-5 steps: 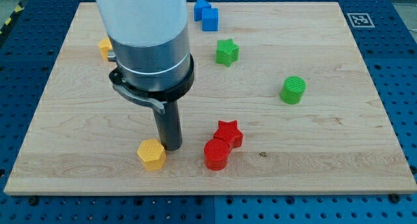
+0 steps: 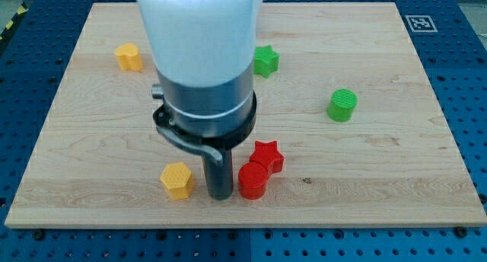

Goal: Slide yellow hexagon to the yellow heart

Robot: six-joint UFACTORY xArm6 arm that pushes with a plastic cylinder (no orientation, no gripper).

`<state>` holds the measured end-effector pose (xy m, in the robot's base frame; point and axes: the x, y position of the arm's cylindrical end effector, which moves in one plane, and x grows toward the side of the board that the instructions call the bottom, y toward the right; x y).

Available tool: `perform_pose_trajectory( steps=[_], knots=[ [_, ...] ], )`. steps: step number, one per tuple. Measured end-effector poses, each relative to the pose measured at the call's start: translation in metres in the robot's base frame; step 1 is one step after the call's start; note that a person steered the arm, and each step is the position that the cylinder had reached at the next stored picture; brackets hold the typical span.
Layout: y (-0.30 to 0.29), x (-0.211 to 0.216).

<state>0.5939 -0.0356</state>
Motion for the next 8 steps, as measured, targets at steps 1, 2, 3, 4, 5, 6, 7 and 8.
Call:
perform_pose_trajectory(
  steps=[1,2,3,4,5,6,7,8],
  knots=[
    [0.000,0.000],
    [-0.003,0.003],
    [-0.025,0.013],
    [-0.030,0.014],
    [-0.034,0.014],
    [-0.035,0.014],
    [-0.044,0.014],
    [-0.050,0.015]
  ],
)
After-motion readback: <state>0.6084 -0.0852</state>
